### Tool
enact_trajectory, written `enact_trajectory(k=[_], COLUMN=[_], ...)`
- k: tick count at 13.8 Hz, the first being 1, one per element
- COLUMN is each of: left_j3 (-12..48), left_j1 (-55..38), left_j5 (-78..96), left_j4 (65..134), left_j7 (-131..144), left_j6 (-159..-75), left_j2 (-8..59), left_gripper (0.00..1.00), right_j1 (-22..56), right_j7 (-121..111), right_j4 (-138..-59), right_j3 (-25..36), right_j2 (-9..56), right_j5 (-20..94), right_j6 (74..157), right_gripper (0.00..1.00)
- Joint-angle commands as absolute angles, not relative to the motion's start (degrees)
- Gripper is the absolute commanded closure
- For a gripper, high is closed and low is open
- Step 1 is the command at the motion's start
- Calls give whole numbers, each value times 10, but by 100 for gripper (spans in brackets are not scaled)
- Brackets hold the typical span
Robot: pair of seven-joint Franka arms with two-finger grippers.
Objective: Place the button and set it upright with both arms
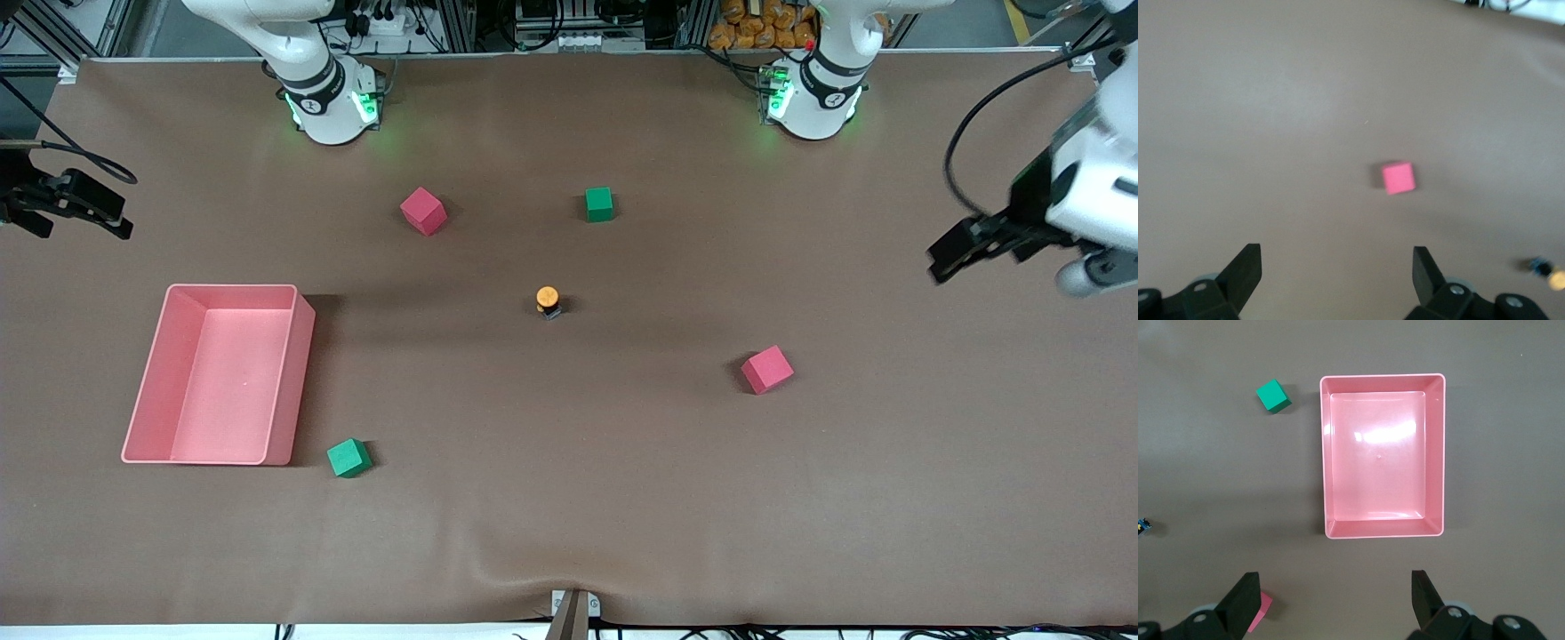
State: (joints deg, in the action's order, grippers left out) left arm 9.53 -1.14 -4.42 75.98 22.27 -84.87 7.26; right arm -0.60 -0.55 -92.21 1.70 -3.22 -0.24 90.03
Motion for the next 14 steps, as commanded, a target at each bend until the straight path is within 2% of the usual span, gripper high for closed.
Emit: enact_trajectory(k=[1,6,14], left_j3=[86,66,34], left_j1=[-5,5,0], left_j5=[-34,-32,16], left_j4=[843,896,892], left_j7=[170,84,80], left_j6=[-846,-843,-802], left_j2=[11,-40,-50], left_gripper=[0,0,0], right_j1=[-16,-16,-16], right_j7=[-11,-11,-12], right_j4=[-922,-922,-922], right_j3=[9,9,9], right_j2=[-38,-37,-38], right_j5=[-11,-11,-11], right_j6=[895,895,894], right_gripper=[0,0,0])
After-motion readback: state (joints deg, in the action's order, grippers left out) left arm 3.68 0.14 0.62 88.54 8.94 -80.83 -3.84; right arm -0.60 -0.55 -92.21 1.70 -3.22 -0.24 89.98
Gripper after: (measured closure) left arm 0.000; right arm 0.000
